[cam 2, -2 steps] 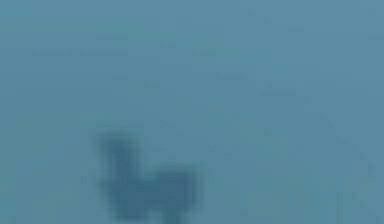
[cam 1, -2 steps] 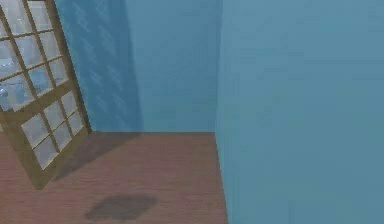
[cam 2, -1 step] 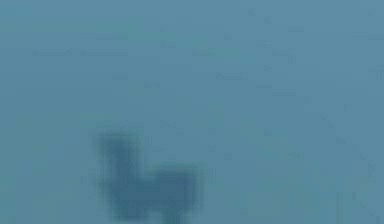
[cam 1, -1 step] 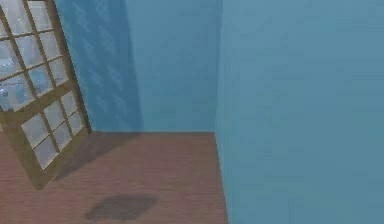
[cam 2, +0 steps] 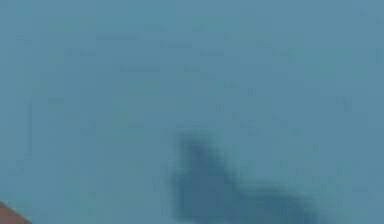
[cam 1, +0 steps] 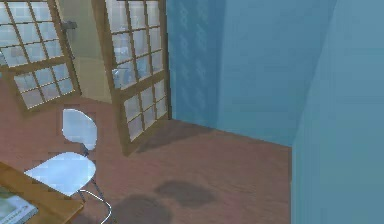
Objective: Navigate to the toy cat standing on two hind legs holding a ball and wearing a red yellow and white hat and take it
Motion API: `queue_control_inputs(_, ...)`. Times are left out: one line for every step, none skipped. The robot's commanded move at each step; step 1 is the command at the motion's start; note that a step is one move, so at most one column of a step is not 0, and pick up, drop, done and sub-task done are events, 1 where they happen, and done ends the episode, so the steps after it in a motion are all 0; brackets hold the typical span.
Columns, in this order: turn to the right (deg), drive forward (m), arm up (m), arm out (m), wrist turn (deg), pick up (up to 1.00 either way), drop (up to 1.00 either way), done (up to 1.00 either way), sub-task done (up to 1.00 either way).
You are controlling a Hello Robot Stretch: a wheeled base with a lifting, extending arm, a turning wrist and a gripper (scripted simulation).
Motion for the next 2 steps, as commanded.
queue_control_inputs(0.0, 0.30, 0.00, 0.00, 0.0, 0.00, 0.00, 0.00, 0.00)
queue_control_inputs(-18.0, 0.00, 0.00, 0.00, 0.0, 0.00, 0.00, 0.00, 0.00)
